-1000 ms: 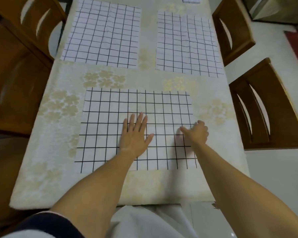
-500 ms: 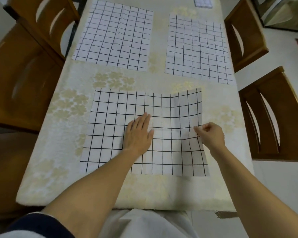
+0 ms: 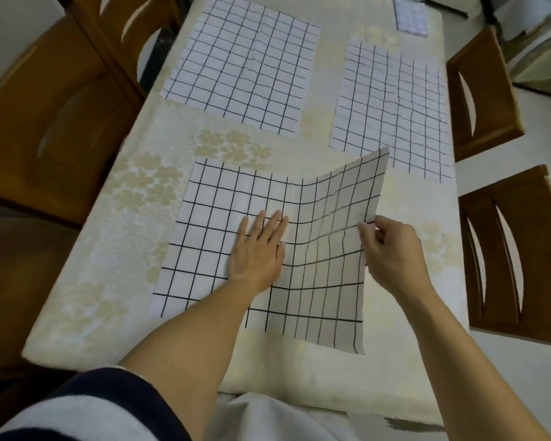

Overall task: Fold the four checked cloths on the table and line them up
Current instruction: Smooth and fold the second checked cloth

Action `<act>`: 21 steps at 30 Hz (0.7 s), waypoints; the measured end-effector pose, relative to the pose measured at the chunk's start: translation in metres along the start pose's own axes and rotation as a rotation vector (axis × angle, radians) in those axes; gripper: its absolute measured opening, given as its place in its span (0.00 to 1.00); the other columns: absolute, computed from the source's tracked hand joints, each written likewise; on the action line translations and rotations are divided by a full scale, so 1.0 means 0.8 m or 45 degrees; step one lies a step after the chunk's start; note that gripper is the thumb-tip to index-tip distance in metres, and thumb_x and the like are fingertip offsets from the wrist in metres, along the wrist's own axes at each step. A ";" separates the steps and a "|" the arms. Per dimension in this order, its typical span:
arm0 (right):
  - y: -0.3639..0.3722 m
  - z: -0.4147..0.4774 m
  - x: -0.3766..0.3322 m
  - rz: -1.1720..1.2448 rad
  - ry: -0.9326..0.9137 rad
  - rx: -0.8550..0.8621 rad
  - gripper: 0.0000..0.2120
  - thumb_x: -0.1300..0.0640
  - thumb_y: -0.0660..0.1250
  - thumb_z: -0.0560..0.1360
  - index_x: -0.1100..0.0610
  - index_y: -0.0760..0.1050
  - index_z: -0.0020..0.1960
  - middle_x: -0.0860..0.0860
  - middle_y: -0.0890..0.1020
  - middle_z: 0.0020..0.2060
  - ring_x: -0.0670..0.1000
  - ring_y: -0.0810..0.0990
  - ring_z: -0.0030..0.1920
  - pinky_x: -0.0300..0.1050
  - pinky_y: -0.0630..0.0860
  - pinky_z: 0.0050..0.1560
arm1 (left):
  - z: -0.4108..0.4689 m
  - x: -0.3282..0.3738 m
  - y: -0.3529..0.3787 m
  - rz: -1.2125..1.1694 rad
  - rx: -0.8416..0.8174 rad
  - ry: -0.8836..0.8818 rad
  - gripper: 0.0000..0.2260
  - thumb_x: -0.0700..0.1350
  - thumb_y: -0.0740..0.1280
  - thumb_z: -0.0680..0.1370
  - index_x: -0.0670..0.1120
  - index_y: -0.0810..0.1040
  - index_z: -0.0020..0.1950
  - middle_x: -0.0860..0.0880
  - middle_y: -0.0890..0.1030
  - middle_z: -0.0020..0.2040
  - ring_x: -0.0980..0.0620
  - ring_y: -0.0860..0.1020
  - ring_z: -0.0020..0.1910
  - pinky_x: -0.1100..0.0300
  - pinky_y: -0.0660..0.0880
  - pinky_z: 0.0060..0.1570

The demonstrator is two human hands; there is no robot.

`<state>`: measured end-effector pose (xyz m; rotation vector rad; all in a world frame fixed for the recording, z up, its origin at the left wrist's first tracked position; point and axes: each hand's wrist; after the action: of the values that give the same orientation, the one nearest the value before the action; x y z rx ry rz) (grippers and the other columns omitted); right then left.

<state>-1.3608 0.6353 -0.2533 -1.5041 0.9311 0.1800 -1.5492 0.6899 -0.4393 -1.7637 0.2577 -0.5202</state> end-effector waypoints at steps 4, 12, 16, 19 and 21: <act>0.009 -0.005 -0.046 0.086 -0.108 -0.078 0.12 0.54 0.61 0.83 0.59 0.73 0.44 0.57 0.69 0.24 0.51 0.64 0.27 0.41 0.65 0.30 | 0.001 -0.002 0.001 -0.013 0.073 0.019 0.27 0.55 0.41 0.85 0.51 0.35 0.83 0.53 0.37 0.83 0.47 0.39 0.82 0.41 0.41 0.79; 0.076 -0.002 -0.106 0.101 -0.218 -0.240 0.24 0.53 0.60 0.84 0.58 0.64 0.78 0.47 0.73 0.20 0.44 0.74 0.26 0.34 0.72 0.36 | -0.007 0.000 -0.022 -0.341 -0.038 -0.051 0.29 0.52 0.43 0.83 0.47 0.37 0.82 0.48 0.34 0.81 0.45 0.38 0.82 0.41 0.43 0.79; 0.112 0.001 -0.133 0.064 -0.294 -0.306 0.24 0.53 0.59 0.84 0.61 0.64 0.77 0.50 0.81 0.27 0.44 0.81 0.34 0.38 0.75 0.46 | -0.016 -0.017 -0.064 -1.390 -0.030 -0.327 0.31 0.60 0.47 0.79 0.45 0.69 0.74 0.41 0.69 0.76 0.46 0.67 0.76 0.47 0.65 0.74; 0.147 0.005 -0.150 0.022 -0.310 -0.330 0.18 0.54 0.59 0.83 0.64 0.72 0.67 0.55 0.84 0.37 0.51 0.83 0.38 0.49 0.80 0.48 | -0.034 -0.057 -0.099 -1.646 0.317 -0.587 0.19 0.58 0.53 0.86 0.49 0.78 0.61 0.48 0.80 0.61 0.53 0.78 0.62 0.51 0.75 0.59; 0.172 0.007 -0.160 0.002 -0.300 -0.348 0.17 0.53 0.59 0.82 0.63 0.71 0.65 0.55 0.82 0.37 0.55 0.82 0.40 0.54 0.80 0.47 | -0.047 -0.089 -0.122 -1.892 0.290 -0.634 0.28 0.67 0.49 0.83 0.52 0.76 0.70 0.52 0.78 0.69 0.53 0.76 0.67 0.57 0.73 0.60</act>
<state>-1.5293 0.7133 -0.2809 -1.6892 0.7391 0.4913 -1.6389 0.7136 -0.3536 -1.5299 -1.5029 -1.0216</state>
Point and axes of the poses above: each hand's wrist, its own z-axis towards the middle knuckle, its own y-axis out of the palm, x = y × z
